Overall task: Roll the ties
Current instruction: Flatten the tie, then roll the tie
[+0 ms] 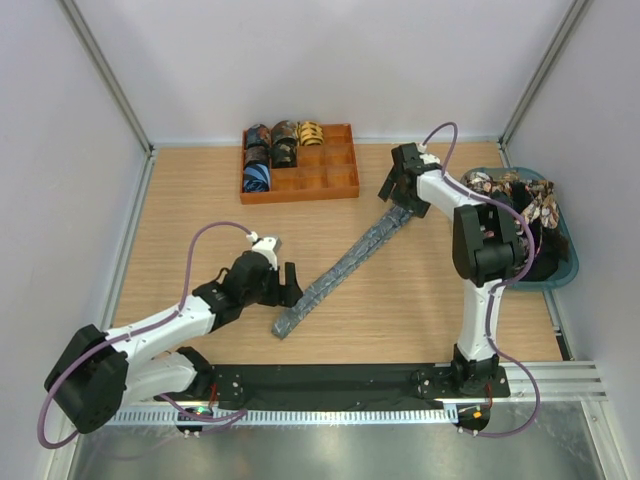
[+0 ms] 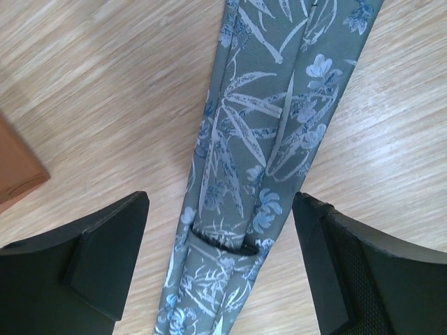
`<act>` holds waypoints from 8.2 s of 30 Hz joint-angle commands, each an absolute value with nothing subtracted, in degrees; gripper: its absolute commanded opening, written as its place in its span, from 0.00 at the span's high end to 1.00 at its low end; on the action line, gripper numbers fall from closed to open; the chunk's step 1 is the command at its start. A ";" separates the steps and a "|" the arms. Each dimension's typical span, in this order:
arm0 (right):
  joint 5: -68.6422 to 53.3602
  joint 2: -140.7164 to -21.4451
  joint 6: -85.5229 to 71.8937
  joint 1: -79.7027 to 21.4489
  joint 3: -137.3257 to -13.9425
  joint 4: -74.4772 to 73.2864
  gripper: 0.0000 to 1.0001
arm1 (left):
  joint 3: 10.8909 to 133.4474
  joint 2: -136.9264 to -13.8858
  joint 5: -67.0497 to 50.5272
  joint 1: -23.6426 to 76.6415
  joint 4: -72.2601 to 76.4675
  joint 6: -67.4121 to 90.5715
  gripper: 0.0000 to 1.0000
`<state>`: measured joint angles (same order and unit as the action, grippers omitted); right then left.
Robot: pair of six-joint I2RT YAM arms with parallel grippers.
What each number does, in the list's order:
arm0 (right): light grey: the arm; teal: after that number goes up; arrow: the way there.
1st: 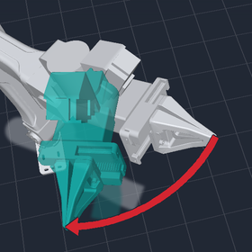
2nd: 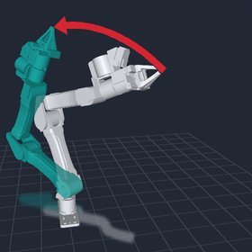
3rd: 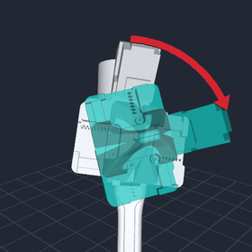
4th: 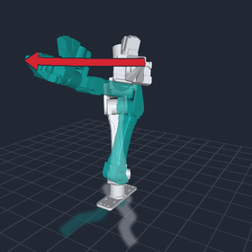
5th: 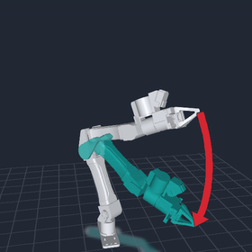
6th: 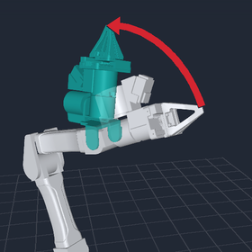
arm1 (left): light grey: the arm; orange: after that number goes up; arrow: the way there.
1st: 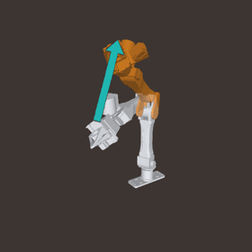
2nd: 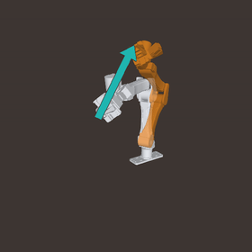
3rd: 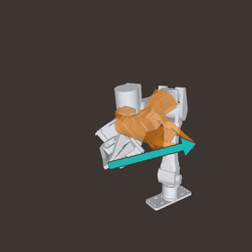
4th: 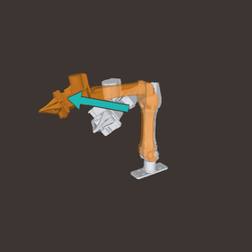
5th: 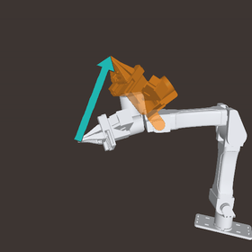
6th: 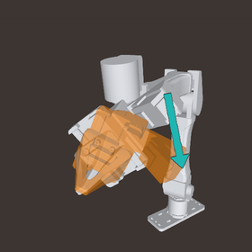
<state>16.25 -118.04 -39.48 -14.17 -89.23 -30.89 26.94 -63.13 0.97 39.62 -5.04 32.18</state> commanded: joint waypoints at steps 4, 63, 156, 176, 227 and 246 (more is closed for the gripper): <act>17.84 -121.46 -40.61 -13.45 -94.57 -34.01 0.10 | 25.93 -60.21 0.26 39.37 -0.26 30.06 0.19; 24.43 -104.05 -73.98 -49.48 -82.44 -45.70 0.10 | 18.90 -35.52 10.72 39.37 -3.25 32.43 0.19; 6.41 -98.69 -5.89 -65.13 -58.53 -2.64 0.10 | 18.28 -31.02 17.67 39.37 -7.12 32.52 0.17; 19.16 -99.41 -13.80 -69.79 -51.42 7.47 0.62 | 18.28 -30.94 17.40 39.37 -7.21 32.26 0.17; -27.33 -95.80 -45.62 -42.89 -33.66 36.47 0.96 | 20.91 -69.78 -11.16 44.56 26.28 4.40 0.27; -30.50 -99.49 -48.95 -39.55 -32.26 42.10 0.97 | 26.81 -81.65 -9.49 47.64 26.10 -2.28 0.46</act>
